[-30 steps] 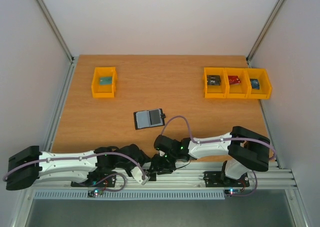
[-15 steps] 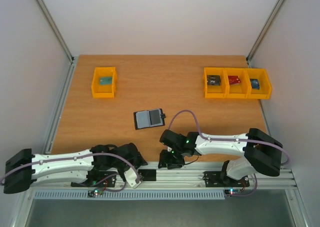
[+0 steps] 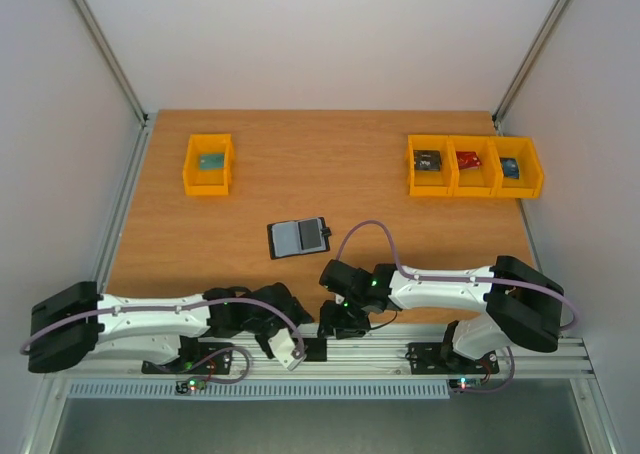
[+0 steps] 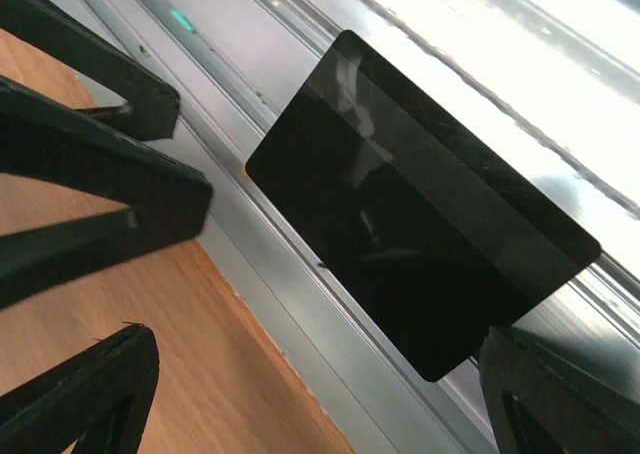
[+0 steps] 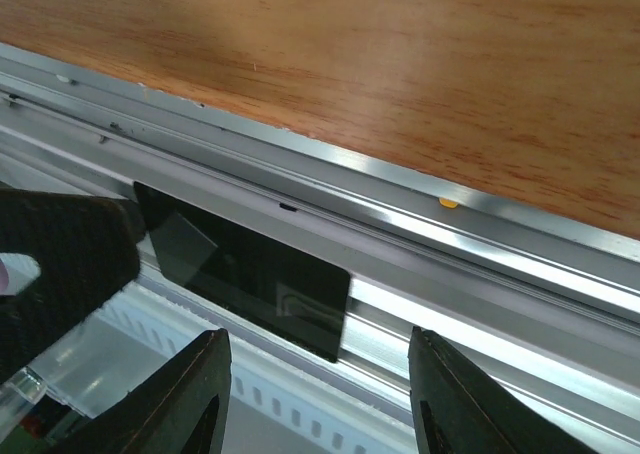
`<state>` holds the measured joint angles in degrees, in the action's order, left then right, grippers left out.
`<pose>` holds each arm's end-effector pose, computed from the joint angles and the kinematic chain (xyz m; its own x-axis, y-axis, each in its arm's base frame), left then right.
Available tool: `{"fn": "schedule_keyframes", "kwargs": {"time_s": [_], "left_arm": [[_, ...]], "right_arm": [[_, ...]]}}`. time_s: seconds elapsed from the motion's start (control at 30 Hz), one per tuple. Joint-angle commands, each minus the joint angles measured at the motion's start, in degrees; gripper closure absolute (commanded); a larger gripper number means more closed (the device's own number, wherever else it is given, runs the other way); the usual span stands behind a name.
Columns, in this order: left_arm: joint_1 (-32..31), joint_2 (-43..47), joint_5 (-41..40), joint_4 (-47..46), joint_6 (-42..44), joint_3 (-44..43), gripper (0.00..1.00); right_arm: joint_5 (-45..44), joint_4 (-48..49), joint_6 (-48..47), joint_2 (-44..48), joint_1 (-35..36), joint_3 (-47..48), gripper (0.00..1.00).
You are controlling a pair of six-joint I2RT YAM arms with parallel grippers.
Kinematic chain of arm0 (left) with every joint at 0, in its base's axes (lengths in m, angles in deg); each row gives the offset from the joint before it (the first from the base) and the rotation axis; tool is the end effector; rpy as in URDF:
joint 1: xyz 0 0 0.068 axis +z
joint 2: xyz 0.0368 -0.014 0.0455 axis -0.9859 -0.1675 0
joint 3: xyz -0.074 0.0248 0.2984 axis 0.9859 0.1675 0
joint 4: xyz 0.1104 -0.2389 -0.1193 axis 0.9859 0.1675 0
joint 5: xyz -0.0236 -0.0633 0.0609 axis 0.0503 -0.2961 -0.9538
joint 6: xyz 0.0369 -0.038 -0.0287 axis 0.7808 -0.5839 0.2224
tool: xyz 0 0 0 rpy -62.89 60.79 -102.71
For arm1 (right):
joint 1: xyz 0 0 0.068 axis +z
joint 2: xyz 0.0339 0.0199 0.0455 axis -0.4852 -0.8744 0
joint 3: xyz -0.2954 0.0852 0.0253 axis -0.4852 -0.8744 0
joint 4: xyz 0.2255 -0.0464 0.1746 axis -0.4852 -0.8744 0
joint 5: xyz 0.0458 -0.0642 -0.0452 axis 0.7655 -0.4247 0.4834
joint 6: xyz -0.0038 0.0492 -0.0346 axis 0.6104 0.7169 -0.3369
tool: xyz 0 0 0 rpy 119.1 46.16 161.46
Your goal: Take the credit cards out of the card holder
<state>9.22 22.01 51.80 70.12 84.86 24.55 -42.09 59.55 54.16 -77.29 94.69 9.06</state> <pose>0.0545 -0.1821 0.1490 0.8184 0.4768 -0.3207 0.5741 -0.6547 0.4918 0.0906 0.2464 0.1648 -0.8246 -0.5632 -0.0529 -0.5023 0.6859 0.5266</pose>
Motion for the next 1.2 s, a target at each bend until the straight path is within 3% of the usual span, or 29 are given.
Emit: {"fn": "schedule_keyframes", "kwargs": {"time_s": [0.0, 0.3, 0.53, 0.63, 0.8, 1.17], "left_arm": [[-0.3, -4.2, -3.6, -8.3, -3.7, -0.2, 0.11], [4.5, -10.1, -5.7, -12.4, -7.4, -5.0, 0.11], [6.6, -6.2, -3.9, -4.8, -13.5, -7.1, 0.1], [6.4, -0.7, 0.2, -0.8, -12.0, -4.3, 0.1], [4.2, 3.4, -0.4, -3.6, -3.0, 1.8, 0.09], [-4.3, -2.4, -7.3, -14.4, -0.6, 5.1, 0.09]], "right_arm": [[-0.2, -1.1, 0.0, 1.4, -0.1, -1.0, 0.51], [-1.9, -8.2, -2.1, 6.0, -1.3, -0.8, 0.5], [-2.1, -15.7, -3.0, 8.8, -1.2, -0.2, 0.51], [3.2, -8.9, -1.2, 7.8, -0.3, -2.5, 0.52], [5.5, 3.2, 1.6, 1.7, 0.8, -5.2, 0.54], [1.7, 4.0, 3.2, -2.2, 0.9, -6.2, 0.56]]}}
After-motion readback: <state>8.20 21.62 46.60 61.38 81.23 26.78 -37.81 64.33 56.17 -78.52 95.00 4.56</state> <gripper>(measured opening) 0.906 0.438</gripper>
